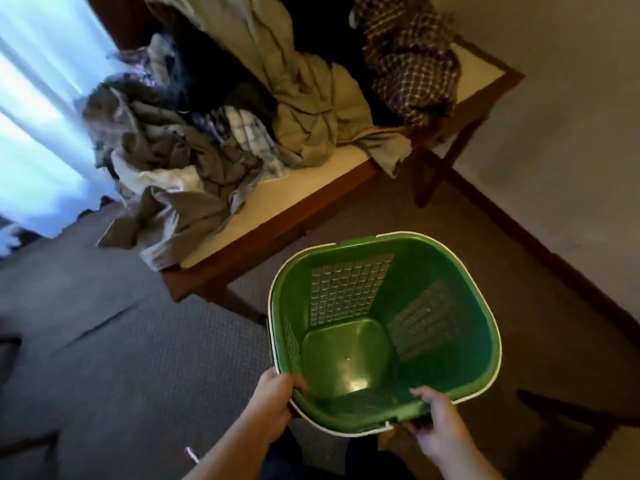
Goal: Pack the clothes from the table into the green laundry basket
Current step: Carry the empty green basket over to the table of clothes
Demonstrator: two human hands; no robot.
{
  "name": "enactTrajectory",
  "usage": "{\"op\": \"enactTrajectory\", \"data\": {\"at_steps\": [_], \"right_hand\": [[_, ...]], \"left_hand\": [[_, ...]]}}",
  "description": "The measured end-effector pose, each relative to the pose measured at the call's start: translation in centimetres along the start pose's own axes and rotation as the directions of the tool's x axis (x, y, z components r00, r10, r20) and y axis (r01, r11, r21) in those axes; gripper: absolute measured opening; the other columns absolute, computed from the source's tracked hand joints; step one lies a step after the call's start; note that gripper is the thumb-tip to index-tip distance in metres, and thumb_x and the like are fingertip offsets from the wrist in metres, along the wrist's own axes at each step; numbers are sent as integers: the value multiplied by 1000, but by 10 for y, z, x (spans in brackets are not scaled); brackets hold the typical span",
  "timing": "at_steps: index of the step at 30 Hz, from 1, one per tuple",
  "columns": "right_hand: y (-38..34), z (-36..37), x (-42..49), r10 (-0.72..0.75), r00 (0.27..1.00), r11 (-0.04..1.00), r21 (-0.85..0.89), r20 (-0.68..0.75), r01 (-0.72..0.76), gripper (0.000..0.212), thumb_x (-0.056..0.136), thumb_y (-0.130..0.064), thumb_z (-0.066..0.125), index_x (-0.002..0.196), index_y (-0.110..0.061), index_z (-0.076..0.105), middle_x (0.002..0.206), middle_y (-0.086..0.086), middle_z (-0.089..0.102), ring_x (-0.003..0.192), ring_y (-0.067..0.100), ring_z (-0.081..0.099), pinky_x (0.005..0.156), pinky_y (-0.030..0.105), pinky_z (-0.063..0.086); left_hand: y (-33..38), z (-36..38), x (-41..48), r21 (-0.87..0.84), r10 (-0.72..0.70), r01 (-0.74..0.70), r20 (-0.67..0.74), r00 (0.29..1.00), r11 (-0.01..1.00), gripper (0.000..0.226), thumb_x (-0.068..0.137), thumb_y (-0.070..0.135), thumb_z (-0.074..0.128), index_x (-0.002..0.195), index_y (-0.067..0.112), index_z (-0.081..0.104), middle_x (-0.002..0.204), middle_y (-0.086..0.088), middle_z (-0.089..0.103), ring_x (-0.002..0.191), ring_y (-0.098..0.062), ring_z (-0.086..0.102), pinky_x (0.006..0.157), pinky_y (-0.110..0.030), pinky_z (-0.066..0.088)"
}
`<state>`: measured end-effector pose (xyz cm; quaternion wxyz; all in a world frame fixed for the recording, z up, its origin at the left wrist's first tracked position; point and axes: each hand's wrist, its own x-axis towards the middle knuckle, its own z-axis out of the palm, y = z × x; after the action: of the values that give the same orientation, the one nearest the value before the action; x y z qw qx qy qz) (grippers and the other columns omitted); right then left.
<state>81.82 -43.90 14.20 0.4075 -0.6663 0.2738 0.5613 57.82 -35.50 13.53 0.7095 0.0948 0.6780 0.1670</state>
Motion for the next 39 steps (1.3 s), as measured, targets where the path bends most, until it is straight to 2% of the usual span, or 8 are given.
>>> {"op": "enactTrajectory", "data": {"at_steps": [5,8,13,15,19,27,35,39], "right_hand": [[-3,9,37,52,999,986,-159,5,-51,17,76,4,57,90,-5,61,60,19,69,44,33,66,36,42,54],[7,24,74,42,999,984,-174,1,-42,60,56,1,63,114,-12,62,88,21,69,68,36,69,47,43,58],[28,46,150,-17,998,980,-197,61,29,84,52,1,70,134,-10,58,121,28,67,102,43,67,81,67,55],[30,58,156,-41,995,979,-198,90,58,76,58,3,69,133,-7,57,125,29,65,109,45,66,86,65,55],[30,73,163,-30,988,964,-258,149,68,24,91,-2,64,114,-4,59,125,29,62,116,44,61,103,60,47],[49,88,172,-78,970,936,-319,231,151,57,90,-16,72,139,-21,46,133,14,60,117,37,61,65,45,59],[58,80,158,-73,981,916,-377,179,137,56,97,-18,65,146,-15,37,145,19,51,129,38,54,102,55,50],[65,74,140,-193,965,731,-630,180,264,74,95,-40,65,156,-21,27,156,11,42,139,34,45,114,53,38]], "left_hand": [[-53,-9,8,-239,-68,42,-100,993,970,45,71,-28,38,110,-18,59,101,-47,65,90,-63,67,72,-74,56],[-66,-24,38,-293,-90,35,-173,981,955,48,69,-28,37,112,-20,56,96,-42,66,81,-59,68,67,-67,58],[-71,-39,93,-340,-69,-9,-219,973,940,49,69,-27,39,114,-17,55,94,-43,66,83,-65,66,71,-78,52],[-71,-43,112,-354,-57,-32,-238,970,935,51,70,-27,38,114,-13,58,94,-40,69,82,-61,68,73,-76,54],[-73,-52,147,-383,4,-103,-250,968,918,59,70,-27,38,119,-3,61,102,-32,73,87,-53,72,65,-54,61],[-76,-60,162,-98,137,-193,-413,900,976,35,96,-12,51,125,7,46,104,-21,66,77,-33,69,42,-29,56],[-89,-72,154,151,194,-141,-430,882,978,26,96,13,62,118,22,50,111,-15,68,90,-31,74,66,-44,64],[-88,-61,131,418,299,-124,-386,873,900,57,96,26,66,142,17,34,129,-13,58,111,-30,65,85,-42,59]]}}
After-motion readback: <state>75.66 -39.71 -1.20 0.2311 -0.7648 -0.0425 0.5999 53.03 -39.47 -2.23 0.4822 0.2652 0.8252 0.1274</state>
